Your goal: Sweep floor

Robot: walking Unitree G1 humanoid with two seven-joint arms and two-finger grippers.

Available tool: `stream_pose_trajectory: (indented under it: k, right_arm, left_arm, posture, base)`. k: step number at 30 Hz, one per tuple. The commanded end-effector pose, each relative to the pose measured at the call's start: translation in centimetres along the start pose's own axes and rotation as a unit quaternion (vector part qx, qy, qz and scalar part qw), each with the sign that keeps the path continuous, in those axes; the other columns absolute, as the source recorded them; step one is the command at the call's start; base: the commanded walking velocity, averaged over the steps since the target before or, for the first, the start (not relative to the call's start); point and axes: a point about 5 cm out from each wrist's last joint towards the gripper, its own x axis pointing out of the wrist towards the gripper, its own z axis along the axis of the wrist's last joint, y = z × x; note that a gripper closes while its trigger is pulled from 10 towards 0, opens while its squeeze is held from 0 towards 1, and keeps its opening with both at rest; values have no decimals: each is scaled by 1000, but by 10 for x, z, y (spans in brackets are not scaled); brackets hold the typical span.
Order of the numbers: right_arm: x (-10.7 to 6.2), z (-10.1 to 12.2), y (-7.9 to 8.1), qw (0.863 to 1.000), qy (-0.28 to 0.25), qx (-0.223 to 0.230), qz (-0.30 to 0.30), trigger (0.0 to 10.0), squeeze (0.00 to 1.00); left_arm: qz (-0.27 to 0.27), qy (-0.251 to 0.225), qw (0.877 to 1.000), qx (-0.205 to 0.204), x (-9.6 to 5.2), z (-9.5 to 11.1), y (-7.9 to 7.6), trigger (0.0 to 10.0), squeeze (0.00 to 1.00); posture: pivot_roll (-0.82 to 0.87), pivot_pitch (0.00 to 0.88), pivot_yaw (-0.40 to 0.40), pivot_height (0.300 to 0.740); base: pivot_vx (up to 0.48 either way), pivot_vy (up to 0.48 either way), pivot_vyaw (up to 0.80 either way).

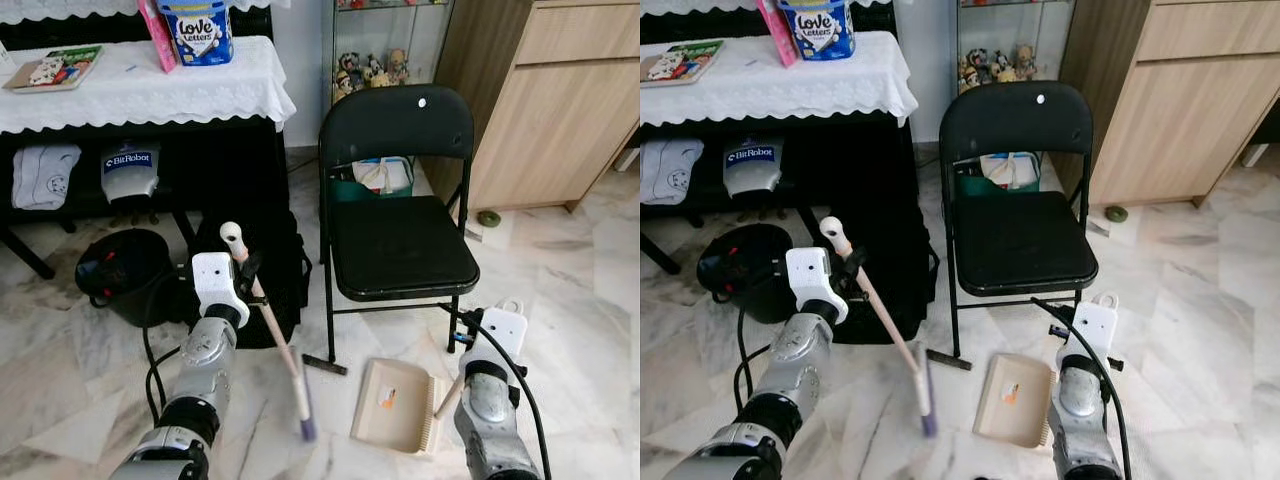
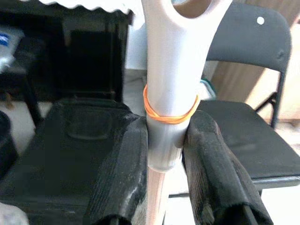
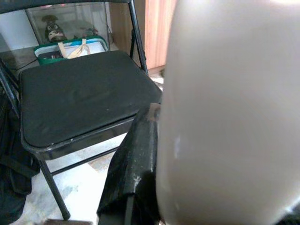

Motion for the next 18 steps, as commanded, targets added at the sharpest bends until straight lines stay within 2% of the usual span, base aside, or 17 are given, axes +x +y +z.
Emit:
stream_pose_trajectory:
  k: [1,5,8,10,16,17,18]
  right_arm:
    - [1,6,-4,1000,-14,4,-7,10000,0]
    - [0,5,-8,1000,-15,2,-12,10000,0]
    - [0,5,-10,1000,-15,2,-14,10000,0]
    - [0,5,-9,1000,-13,1,-13,10000,0]
    - [0,5,-3,1000,-10,2,-5,10000,0]
    - [0,5,-3,1000,-10,2,-5,10000,0]
    - [0,5,-3,1000,-10,2,-5,10000,0]
  left_arm:
    - [-15,7,1000,-18,3,-1,-6,10000,0]
    - [-62,28,997,-30,3,-6,-16,10000,0]
    - [-84,32,995,-37,3,-6,-16,10000,0]
    - [-108,33,993,-43,2,-3,-10,10000,0]
    - [-124,23,990,-58,4,7,0,10000,0]
    - [-103,8,994,-37,5,13,6,10000,0]
    - [-103,8,994,-37,5,13,6,10000,0]
  posture:
    - [-154,120,44,740]
    - [-161,122,46,740]
    - [-163,125,46,740]
    - [-156,127,45,740]
    - [-131,127,43,740]
    - [-128,126,44,740]
    - [-128,126,44,740]
  base:
    - [0,0,0]
    - [0,0,0]
    - [0,0,0]
    - [0,0,0]
    - [0,0,0]
    - [0,0,0]
    - [0,0,0]
